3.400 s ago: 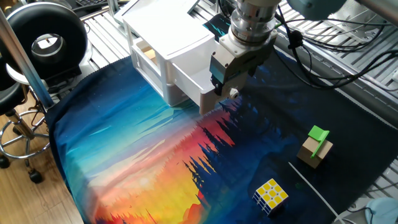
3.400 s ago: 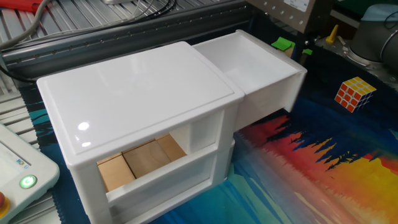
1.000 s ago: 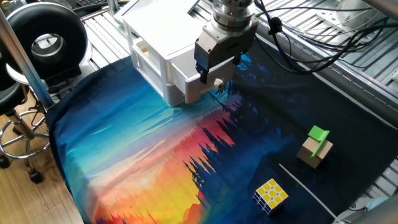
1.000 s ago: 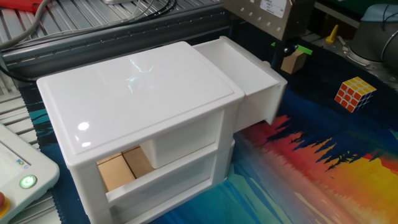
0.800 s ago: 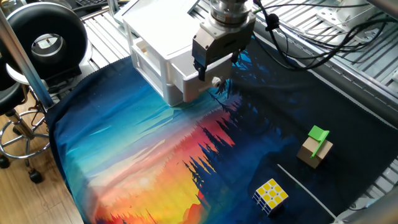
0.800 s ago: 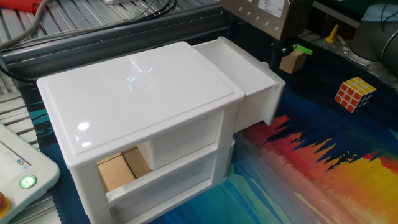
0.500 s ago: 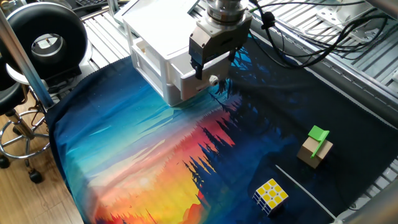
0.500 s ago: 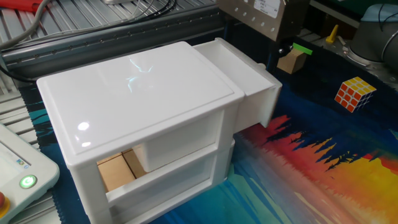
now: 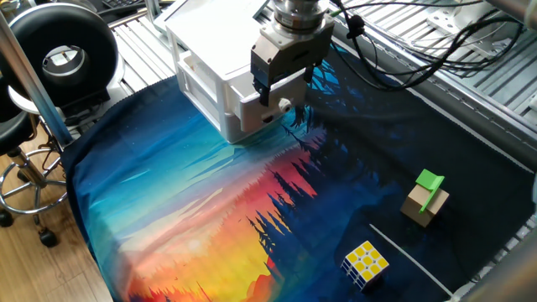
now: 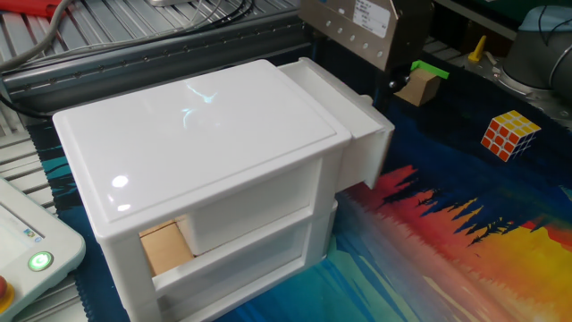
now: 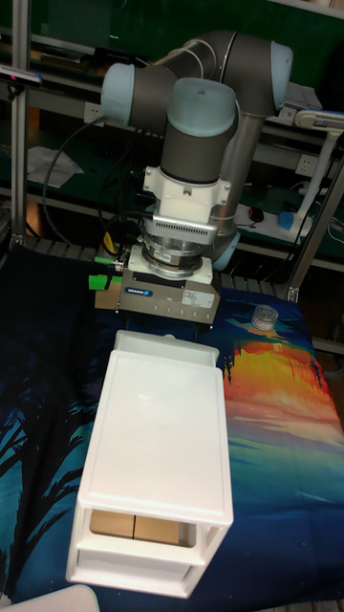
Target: Use the gripper to push and close the drawer
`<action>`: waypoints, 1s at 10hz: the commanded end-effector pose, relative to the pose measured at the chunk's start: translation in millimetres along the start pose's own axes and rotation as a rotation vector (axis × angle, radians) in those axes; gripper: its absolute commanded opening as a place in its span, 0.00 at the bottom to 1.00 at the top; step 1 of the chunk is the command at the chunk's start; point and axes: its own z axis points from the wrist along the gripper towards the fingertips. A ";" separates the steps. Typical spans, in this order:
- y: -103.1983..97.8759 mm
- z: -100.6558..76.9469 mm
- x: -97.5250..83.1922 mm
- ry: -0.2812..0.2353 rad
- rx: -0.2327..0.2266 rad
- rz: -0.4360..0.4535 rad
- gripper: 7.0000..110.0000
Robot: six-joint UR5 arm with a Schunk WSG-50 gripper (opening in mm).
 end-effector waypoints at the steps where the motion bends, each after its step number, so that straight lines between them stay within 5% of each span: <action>1: 3.7 -2.8 -10.7 0.003 -0.010 -0.002 0.99; 10: 2.6 -5.5 -33.4 0.010 -0.010 -0.011 0.99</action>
